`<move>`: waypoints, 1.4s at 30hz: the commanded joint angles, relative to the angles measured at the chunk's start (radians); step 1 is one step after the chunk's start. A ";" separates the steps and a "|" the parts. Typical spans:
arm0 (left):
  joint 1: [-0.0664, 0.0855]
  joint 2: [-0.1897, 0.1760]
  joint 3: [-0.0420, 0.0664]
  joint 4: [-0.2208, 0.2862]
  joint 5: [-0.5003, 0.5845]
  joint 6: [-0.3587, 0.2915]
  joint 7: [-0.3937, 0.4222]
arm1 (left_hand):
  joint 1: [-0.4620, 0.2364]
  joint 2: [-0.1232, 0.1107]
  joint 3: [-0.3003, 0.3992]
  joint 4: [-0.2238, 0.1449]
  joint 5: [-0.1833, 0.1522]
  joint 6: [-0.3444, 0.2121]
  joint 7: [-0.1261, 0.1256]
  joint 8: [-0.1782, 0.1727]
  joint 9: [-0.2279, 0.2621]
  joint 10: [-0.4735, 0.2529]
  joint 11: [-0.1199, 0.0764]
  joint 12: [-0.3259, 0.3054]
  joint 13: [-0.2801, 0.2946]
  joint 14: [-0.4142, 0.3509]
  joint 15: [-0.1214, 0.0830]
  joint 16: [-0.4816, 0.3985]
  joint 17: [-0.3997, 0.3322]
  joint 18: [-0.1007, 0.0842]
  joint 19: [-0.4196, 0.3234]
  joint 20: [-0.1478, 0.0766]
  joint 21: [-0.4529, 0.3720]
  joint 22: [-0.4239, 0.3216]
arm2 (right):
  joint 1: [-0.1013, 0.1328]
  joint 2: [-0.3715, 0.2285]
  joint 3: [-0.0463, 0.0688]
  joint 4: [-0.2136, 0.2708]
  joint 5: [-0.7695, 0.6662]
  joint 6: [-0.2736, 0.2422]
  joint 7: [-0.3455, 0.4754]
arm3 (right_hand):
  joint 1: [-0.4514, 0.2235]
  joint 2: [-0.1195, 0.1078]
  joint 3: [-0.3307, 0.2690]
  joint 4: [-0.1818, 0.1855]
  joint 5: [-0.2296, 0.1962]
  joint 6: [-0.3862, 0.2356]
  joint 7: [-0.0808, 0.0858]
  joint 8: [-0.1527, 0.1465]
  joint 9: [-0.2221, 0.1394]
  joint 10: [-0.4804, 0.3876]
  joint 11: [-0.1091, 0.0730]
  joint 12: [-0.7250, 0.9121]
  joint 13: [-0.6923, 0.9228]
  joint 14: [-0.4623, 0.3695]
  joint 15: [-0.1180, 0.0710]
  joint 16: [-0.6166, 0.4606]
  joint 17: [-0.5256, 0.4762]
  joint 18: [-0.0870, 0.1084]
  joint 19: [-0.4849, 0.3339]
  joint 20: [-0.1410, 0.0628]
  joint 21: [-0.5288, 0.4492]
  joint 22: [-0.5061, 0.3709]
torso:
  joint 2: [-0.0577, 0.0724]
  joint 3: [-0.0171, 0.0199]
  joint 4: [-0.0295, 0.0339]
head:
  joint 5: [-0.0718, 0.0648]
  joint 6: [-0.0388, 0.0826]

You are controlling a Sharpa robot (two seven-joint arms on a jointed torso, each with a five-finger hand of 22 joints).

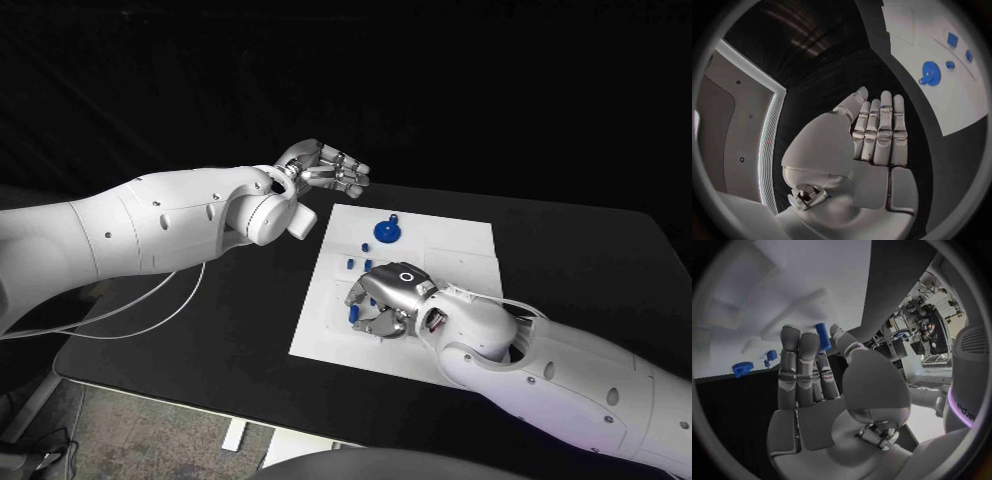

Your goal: Assemble the parts on the task board

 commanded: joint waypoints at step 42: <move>-0.016 -0.019 -0.023 -0.011 0.037 0.035 0.037 | -0.020 0.005 -0.001 0.024 -0.003 -0.020 0.000 -0.004 -0.001 0.048 -0.016 -0.005 -0.001 0.018 -0.009 -0.002 0.004 -0.013 0.013 -0.006 0.001 -0.019 | 0.043 -0.425 0.177 0.143 0.815 0.124 -0.276 | -0.083 0.021 -0.110 0.262 0.069 0.082 -0.027 -0.002 0.044 0.224 -0.123 1.021 1.114 -0.006 -0.071 0.248 0.317 -0.063 0.054 -0.069 0.412 0.159 | -0.033 0.0149 -0.0631 | -0.134 0.019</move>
